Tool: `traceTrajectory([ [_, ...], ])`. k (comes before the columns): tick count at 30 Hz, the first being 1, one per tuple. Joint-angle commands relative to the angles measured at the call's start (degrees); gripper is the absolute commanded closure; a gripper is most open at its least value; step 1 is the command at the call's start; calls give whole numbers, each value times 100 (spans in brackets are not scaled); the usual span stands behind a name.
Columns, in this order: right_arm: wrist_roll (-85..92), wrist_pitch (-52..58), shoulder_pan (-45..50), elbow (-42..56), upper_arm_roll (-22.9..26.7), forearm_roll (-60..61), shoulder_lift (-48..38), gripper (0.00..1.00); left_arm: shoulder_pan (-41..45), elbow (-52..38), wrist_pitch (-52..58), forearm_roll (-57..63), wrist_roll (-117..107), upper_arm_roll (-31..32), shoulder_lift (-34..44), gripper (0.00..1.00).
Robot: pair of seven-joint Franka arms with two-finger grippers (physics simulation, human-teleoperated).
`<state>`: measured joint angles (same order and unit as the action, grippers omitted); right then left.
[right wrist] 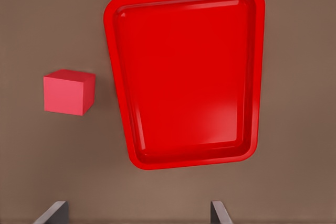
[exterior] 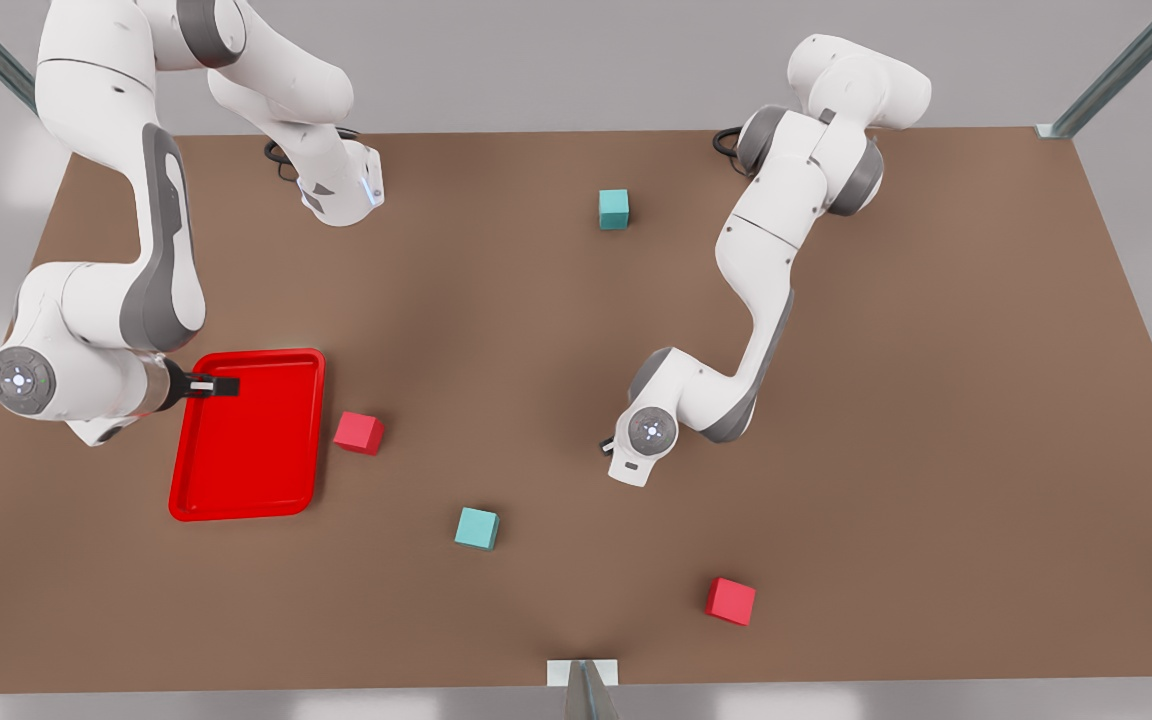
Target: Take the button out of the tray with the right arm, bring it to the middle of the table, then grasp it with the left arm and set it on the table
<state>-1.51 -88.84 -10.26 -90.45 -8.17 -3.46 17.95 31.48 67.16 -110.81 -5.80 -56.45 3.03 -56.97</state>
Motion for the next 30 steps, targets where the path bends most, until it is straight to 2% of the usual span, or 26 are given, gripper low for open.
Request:
traceTrajectory([
  [1,81,-2,-2,1,-1,3,16,0,-2,-10,33,0,143,-4,11,43],
  [2,81,-2,-2,10,-1,3,16,0,-2,-19,50,0,134,-4,11,50],
  [4,81,-2,7,10,-1,3,16,0,-2,-19,68,-9,126,5,28,55],
  [6,81,-2,7,10,-1,3,16,0,-28,-36,199,-9,117,5,116,55],
  [7,72,-20,7,19,-1,12,16,0,-54,-98,639,-17,134,13,292,55],
  [12,80,-11,7,19,-1,3,16,0,-72,-124,745,44,-129,-109,679,55],
  [14,81,-11,7,28,-1,3,16,0,16,-256,692,44,-472,-584,679,55],
  [17,72,-2,7,28,-1,12,16,0,86,-221,-477,773,-1658,-698,679,55],
  [23,54,-81,-37,54,-1,3,-98,0,402,69,-1048,3945,-5620,-734,512,55],
  [25,37,-134,-64,28,-10,29,-467,0,613,148,-1048,4254,-6684,-847,354,55],
  [26,37,-371,-2,-104,-10,21,-626,0,1008,140,-1048,4245,-7273,-1321,152,55],
  [27,45,-371,7,-104,-18,29,-713,0,1229,139,-1040,4245,-7661,-1542,28,55],
  [29,72,-345,-29,71,-10,109,-696,0,1624,148,-969,4237,-8083,-1946,-218,55],
  [30,89,-292,15,194,-10,100,-635,0,1686,148,-961,4245,-8119,-1946,-271,55],
])
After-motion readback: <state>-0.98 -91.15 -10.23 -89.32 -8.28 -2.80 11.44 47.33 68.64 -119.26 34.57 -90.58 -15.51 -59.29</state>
